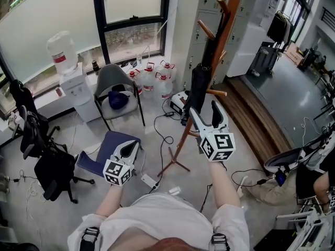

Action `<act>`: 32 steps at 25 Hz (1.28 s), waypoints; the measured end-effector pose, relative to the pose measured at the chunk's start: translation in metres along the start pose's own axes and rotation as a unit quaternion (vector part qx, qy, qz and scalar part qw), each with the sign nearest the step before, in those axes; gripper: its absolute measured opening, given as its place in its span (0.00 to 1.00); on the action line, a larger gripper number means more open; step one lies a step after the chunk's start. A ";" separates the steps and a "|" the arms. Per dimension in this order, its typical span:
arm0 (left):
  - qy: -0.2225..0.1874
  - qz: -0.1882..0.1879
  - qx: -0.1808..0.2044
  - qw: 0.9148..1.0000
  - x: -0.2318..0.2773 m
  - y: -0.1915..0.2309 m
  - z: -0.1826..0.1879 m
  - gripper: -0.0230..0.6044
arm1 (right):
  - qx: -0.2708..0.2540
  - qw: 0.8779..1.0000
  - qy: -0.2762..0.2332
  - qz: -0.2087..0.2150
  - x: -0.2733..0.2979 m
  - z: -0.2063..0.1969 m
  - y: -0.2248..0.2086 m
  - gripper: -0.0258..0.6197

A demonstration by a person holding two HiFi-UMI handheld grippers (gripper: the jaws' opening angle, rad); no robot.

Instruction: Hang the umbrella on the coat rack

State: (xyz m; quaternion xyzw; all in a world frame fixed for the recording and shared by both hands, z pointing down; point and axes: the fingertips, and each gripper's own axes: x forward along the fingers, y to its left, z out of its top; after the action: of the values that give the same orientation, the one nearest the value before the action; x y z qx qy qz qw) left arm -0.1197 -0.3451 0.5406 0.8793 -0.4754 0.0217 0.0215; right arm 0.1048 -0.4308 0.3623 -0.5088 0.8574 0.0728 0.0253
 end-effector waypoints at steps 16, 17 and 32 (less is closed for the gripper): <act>-0.040 0.003 0.010 0.999 0.003 -0.002 0.033 0.05 | 0.065 0.997 0.033 -0.020 -0.058 -0.071 0.030 0.05; -0.041 0.003 0.010 0.999 0.003 -0.002 0.034 0.05 | 0.064 0.997 0.035 -0.019 -0.058 -0.072 0.031 0.05; -0.034 0.007 -0.006 0.999 0.001 -0.007 0.021 0.05 | 0.074 0.993 0.088 -0.008 -0.058 -0.124 0.048 0.05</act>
State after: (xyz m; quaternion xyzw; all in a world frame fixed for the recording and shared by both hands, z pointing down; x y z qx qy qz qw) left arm -0.1127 -0.3435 0.5198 0.8761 -0.4819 -0.0108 0.0103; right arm 0.0946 -0.3765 0.4966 -0.5172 0.8550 -0.0366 -0.0121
